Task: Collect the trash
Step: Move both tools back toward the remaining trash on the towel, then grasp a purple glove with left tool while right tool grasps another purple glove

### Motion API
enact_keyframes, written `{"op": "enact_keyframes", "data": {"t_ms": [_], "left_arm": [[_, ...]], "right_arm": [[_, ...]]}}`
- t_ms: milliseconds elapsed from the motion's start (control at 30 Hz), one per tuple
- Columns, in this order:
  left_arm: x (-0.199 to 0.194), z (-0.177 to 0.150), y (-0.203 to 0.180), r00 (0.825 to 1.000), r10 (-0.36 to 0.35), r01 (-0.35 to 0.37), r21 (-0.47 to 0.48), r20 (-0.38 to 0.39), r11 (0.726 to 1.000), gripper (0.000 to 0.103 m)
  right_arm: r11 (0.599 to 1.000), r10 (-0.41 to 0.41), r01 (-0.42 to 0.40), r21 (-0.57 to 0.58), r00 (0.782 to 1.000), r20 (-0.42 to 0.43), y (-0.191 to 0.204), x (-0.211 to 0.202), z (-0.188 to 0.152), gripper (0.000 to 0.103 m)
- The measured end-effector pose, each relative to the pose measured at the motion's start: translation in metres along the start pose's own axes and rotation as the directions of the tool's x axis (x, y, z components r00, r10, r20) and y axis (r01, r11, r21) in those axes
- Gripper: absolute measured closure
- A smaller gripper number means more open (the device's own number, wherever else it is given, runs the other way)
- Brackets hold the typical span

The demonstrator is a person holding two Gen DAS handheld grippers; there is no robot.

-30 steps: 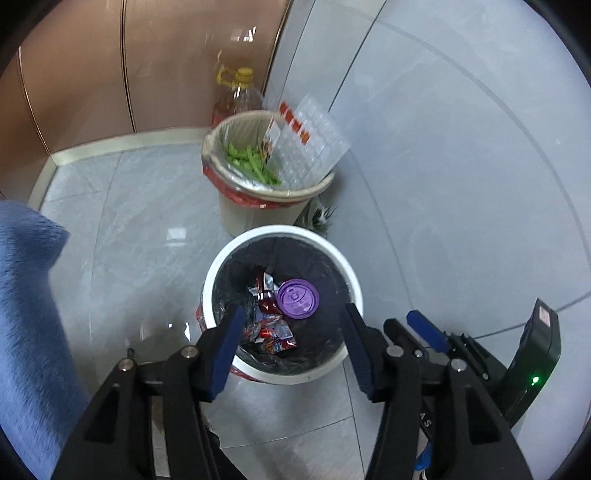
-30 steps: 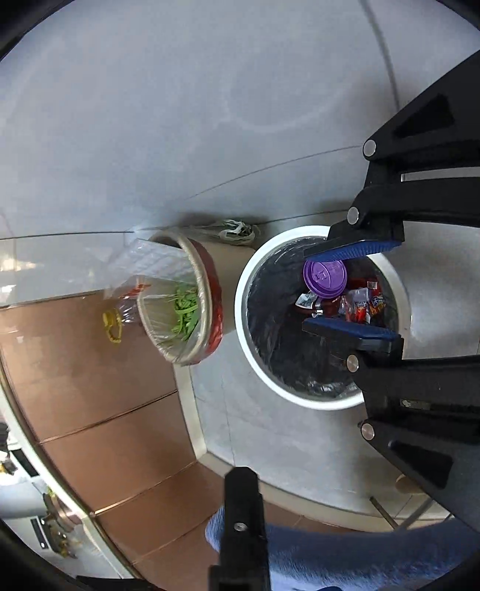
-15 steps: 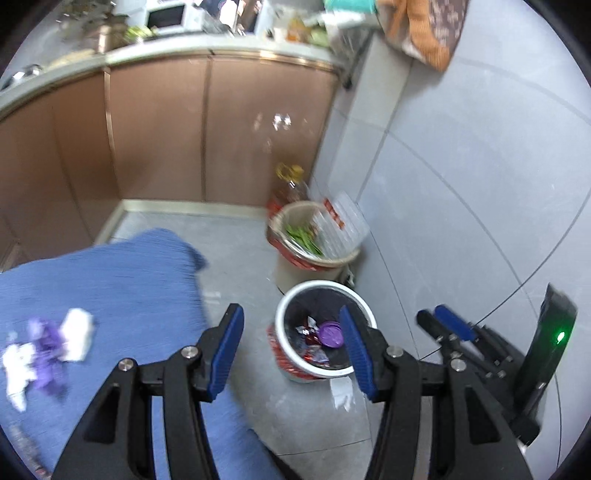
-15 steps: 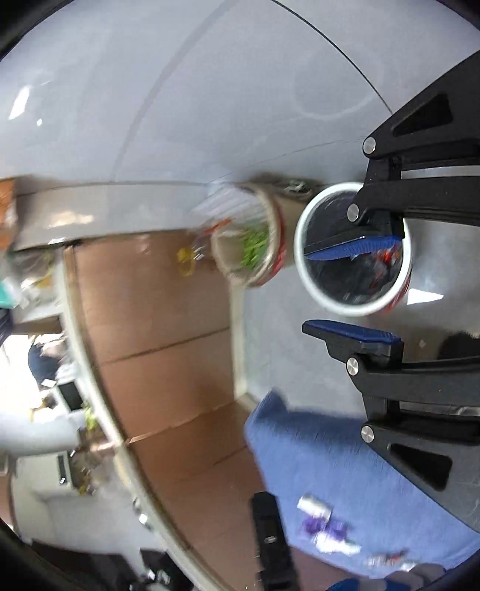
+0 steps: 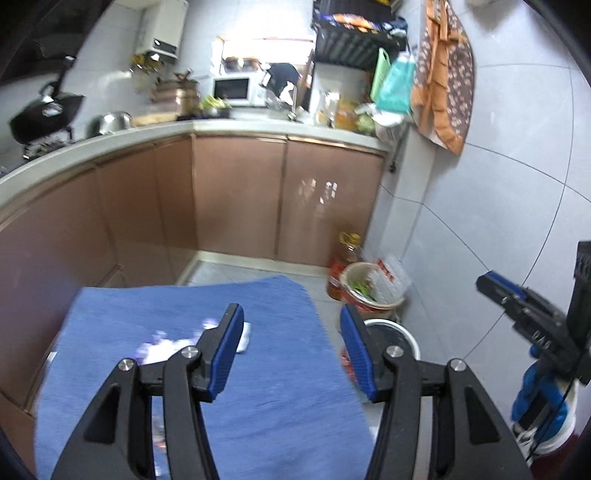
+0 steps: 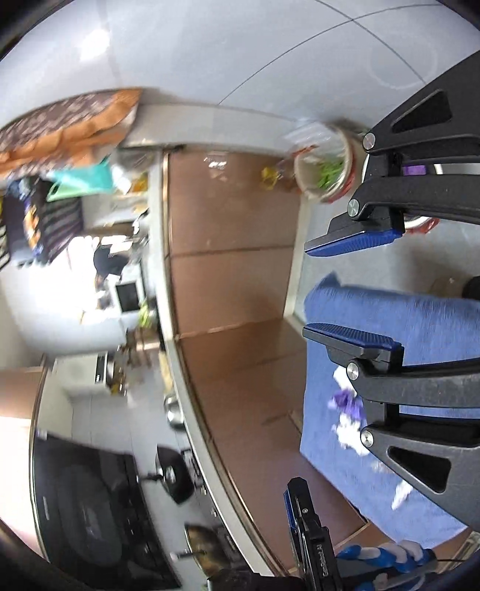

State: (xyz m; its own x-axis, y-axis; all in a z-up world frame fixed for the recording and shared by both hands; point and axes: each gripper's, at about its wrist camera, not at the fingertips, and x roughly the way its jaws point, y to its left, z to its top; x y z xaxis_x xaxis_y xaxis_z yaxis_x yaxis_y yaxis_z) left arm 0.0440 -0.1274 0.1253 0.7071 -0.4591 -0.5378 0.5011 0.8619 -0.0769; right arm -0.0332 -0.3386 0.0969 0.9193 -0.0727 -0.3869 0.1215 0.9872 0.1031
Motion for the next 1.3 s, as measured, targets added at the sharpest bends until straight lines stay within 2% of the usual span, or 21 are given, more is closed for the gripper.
{"op": "enact_keyframes", "data": {"t_ms": [200, 433, 600, 767, 900, 967, 1067, 1300], "left_arm": [[-0.031, -0.008, 0.059, 0.998, 0.064, -0.064, -0.036, 0.02, 0.997, 0.051], [-0.017, -0.021, 0.119, 0.994, 0.103, -0.104, -0.069, -0.024, 0.992, 0.051], [0.025, -0.032, 0.15, 0.987, 0.114, -0.122, -0.066, -0.112, 0.99, 0.051], [0.084, -0.049, 0.187, 0.967, 0.114, -0.137, -0.087, -0.229, 0.987, 0.051], [0.132, -0.066, 0.224, 0.944, 0.071, -0.13, -0.165, -0.323, 0.978, 0.052], [0.151, -0.07, 0.236, 0.936, 0.02, -0.105, -0.222, -0.352, 0.969, 0.052], [0.176, -0.07, 0.243, 0.925, -0.016, -0.087, -0.253, -0.379, 0.964, 0.052], [0.234, -0.063, 0.247, 0.889, -0.024, -0.101, -0.247, -0.458, 0.964, 0.051]], "right_arm": [[0.996, 0.076, -0.075, -0.048, 0.997, 0.008, 0.042, -0.004, 0.007, 0.061], [0.989, 0.132, -0.135, -0.066, 0.99, -0.041, 0.073, 0.03, 0.003, 0.061], [0.984, 0.159, -0.167, -0.063, 0.981, -0.114, 0.088, 0.078, -0.008, 0.061], [0.978, 0.182, -0.198, -0.064, 0.963, -0.198, 0.105, 0.134, -0.027, 0.061], [0.972, 0.201, -0.227, -0.067, 0.941, -0.273, 0.122, 0.184, -0.046, 0.061], [0.968, 0.21, -0.241, -0.069, 0.93, -0.301, 0.131, 0.205, -0.054, 0.061], [0.96, 0.235, -0.271, -0.064, 0.911, -0.338, 0.145, 0.237, -0.064, 0.061], [0.945, 0.291, -0.326, -0.02, 0.868, -0.402, 0.168, 0.292, -0.076, 0.061]]}}
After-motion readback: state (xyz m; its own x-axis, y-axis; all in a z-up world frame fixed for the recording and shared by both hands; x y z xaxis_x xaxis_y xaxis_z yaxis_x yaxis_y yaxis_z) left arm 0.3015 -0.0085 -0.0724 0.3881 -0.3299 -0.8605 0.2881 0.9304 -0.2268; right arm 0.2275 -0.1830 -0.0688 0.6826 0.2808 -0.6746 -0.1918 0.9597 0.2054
